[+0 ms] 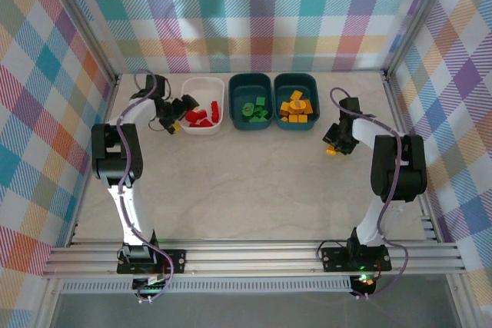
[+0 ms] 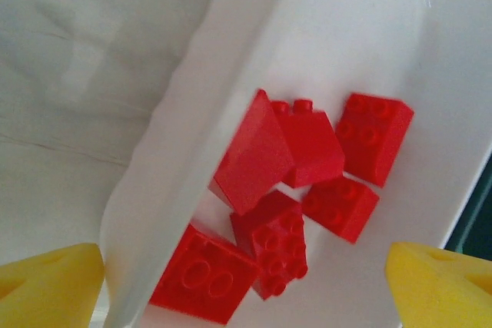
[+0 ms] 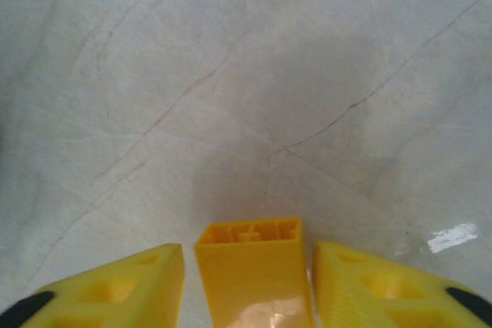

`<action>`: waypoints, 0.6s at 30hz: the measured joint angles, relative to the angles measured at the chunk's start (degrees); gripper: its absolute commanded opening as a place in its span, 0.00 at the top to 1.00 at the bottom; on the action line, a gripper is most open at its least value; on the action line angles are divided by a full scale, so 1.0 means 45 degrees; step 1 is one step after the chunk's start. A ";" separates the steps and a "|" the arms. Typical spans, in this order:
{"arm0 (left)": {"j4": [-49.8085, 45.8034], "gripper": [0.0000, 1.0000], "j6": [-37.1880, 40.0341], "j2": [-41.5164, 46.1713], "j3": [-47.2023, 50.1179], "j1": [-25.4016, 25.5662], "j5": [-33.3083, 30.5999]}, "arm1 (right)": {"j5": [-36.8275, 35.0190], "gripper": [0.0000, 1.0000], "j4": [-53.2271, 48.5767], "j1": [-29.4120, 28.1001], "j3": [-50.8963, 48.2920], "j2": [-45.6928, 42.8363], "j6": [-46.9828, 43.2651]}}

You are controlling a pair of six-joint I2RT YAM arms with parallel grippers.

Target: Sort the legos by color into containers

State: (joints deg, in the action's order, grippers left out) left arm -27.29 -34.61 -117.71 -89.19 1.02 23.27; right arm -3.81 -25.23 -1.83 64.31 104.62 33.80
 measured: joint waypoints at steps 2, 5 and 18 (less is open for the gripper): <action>0.0010 0.06 0.0000 -0.0068 -0.0151 0.0369 0.0112 | 0.0000 0.64 0.0063 0.0000 -0.0141 -0.0010 0.0000; 0.0010 0.06 0.0015 -0.0078 -0.0194 0.0748 0.0204 | 0.0010 0.68 0.0185 0.0000 -0.0170 -0.0078 -0.0010; -0.0321 0.02 0.0311 0.0743 0.0646 0.0908 -0.0661 | 0.0403 0.73 -0.0019 -0.0068 0.0622 -0.1005 -0.0044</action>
State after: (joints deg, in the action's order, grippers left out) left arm -28.73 -33.21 -114.37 -86.28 5.10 20.29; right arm -2.00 -25.32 -2.13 67.11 100.09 33.61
